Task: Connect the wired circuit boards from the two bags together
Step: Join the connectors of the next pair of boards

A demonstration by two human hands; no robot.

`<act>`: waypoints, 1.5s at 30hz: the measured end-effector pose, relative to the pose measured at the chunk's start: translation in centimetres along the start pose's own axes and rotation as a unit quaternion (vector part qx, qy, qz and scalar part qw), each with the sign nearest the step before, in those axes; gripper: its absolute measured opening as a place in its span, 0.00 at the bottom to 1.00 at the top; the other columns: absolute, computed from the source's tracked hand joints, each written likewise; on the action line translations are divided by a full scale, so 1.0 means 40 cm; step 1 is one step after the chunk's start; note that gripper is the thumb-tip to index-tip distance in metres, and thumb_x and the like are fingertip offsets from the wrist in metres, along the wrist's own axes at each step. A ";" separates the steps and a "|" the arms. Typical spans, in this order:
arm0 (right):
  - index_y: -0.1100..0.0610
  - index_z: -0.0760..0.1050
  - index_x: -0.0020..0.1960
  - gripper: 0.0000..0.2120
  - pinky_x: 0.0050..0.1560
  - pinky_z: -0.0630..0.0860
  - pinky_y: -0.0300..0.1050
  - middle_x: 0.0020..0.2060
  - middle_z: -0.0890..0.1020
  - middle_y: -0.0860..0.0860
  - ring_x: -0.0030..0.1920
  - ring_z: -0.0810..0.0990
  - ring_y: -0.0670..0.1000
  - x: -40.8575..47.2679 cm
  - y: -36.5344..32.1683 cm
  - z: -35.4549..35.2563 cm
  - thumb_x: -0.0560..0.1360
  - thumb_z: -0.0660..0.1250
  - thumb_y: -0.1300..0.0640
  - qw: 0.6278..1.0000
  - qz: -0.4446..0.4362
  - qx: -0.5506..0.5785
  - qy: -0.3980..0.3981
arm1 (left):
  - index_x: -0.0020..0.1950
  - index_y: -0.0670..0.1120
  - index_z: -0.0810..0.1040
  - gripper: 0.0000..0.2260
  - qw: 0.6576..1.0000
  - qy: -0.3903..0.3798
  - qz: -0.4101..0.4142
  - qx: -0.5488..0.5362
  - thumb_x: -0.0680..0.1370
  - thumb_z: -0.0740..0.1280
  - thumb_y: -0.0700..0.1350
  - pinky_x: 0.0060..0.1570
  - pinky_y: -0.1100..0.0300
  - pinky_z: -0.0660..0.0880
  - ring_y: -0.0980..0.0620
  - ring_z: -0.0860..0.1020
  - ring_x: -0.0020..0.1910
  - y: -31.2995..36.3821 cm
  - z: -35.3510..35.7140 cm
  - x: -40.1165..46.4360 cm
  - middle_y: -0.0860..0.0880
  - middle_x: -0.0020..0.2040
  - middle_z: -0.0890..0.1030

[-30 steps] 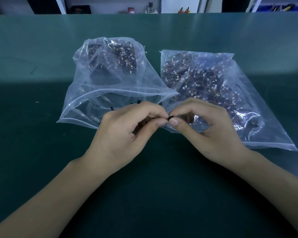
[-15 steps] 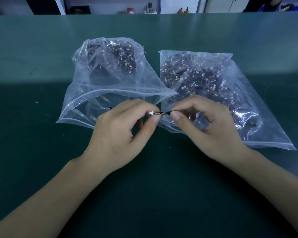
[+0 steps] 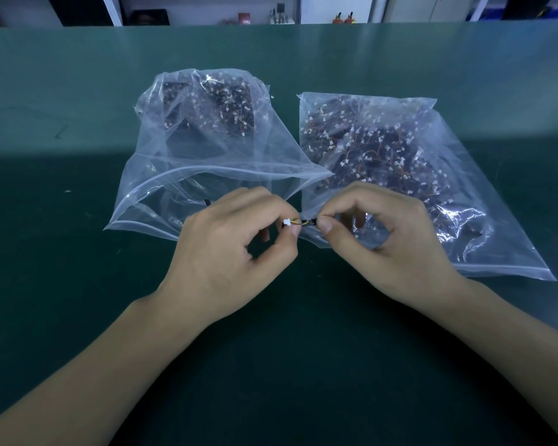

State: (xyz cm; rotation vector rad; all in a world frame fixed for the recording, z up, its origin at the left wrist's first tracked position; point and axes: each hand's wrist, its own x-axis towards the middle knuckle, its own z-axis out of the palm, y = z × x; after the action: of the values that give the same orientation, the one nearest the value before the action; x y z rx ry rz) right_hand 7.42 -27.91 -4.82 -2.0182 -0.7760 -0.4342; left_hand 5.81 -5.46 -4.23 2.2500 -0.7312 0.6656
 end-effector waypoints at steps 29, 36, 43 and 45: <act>0.60 0.85 0.48 0.03 0.43 0.76 0.47 0.43 0.84 0.49 0.42 0.81 0.54 -0.001 0.009 0.000 0.80 0.73 0.65 1.000 -0.018 0.000 0.000 | 0.44 0.45 0.83 0.07 1.000 0.007 0.001 -0.002 0.80 0.68 0.42 0.35 0.49 0.74 0.51 0.76 0.39 -0.003 0.002 -0.001 0.54 0.39 0.78; 0.60 0.84 0.49 0.02 0.43 0.77 0.47 0.43 0.83 0.48 0.42 0.81 0.53 0.001 0.010 -0.004 0.80 0.73 0.64 1.000 -0.019 0.004 0.007 | 0.50 0.44 0.86 0.04 0.998 0.022 -0.013 -0.055 0.82 0.72 0.40 0.37 0.51 0.77 0.50 0.80 0.41 -0.015 0.010 -0.004 0.53 0.42 0.82; 0.51 0.78 0.66 0.22 0.49 0.78 0.46 0.51 0.82 0.43 0.42 0.80 0.49 0.003 0.014 -0.027 0.73 0.74 0.55 0.993 -0.018 -0.103 -0.048 | 0.54 0.52 0.88 0.06 0.964 0.086 -0.151 -0.199 0.80 0.76 0.42 0.41 0.60 0.79 0.52 0.84 0.44 -0.021 0.010 0.001 0.55 0.47 0.87; 0.47 0.76 0.67 0.25 0.49 0.79 0.49 0.49 0.81 0.41 0.43 0.81 0.49 0.008 0.015 -0.039 0.71 0.73 0.53 0.989 -0.008 -0.128 -0.073 | 0.54 0.53 0.87 0.05 0.963 0.088 -0.160 -0.198 0.81 0.75 0.44 0.40 0.50 0.82 0.52 0.84 0.44 -0.024 0.008 0.001 0.55 0.47 0.87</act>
State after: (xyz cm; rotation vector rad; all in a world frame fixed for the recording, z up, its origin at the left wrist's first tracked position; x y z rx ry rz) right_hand 8.05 -29.33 -4.18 -2.3052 -0.8625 -0.4153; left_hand 6.55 -5.13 -4.83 1.8542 -0.3621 0.5000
